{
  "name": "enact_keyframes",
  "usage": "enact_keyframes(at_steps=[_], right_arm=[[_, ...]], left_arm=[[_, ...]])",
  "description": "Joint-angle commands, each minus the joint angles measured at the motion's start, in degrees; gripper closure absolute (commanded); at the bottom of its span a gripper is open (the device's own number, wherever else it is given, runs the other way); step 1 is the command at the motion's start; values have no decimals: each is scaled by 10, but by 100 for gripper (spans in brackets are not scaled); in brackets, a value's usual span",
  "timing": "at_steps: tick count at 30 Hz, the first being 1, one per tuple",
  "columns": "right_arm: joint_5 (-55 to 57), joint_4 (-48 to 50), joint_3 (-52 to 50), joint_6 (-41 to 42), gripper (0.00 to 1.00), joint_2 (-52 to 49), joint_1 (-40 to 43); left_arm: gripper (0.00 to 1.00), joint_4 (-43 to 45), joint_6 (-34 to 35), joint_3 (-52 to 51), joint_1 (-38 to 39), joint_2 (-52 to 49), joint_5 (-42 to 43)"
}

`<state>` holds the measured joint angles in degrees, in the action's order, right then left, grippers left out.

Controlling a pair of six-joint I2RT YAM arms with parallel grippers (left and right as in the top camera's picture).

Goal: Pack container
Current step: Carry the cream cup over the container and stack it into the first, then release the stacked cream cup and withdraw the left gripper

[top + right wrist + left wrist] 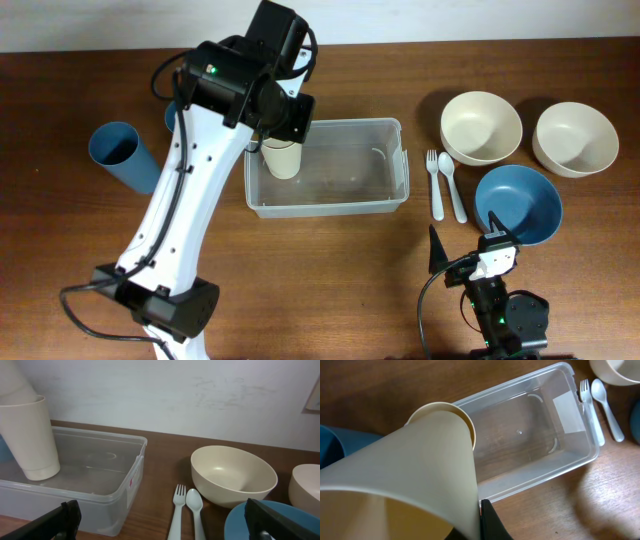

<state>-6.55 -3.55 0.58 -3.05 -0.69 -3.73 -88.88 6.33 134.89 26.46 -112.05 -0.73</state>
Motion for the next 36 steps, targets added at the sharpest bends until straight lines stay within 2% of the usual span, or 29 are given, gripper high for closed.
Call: enact_keyframes(at_steps=[1,3,6,12,17,22,25,31,36], right_arm=[[-2,-3,-3,1,1,4,4],[-1,-3,-3,1,1,4,4],[-2,-3,-3,1,1,4,4],[-2,-3,-3,1,1,4,4],[-2,-3,-3,1,1,4,4],[-2,-3,-3,1,2,4,4],[-1,-3,-3,1,1,4,4],[-2,-3,-3,1,1,4,4],[-2,-3,-3,1,1,4,4]], left_arm=[[77,5,-5,2,0,-8,-8],[63,9,-5,2,0,-8,-9],[54,15,-4,2,0,-8,-13],[53,19,-4,2,0,-8,-28],[53,13,2,11,-6,-8,-91],[53,-19,38,50,-54,-7,-100],[50,-23,39,57,-97,-7,-90],[49,-34,-22,47,-147,-24,-69],[50,-34,-30,47,-172,-57,-72]])
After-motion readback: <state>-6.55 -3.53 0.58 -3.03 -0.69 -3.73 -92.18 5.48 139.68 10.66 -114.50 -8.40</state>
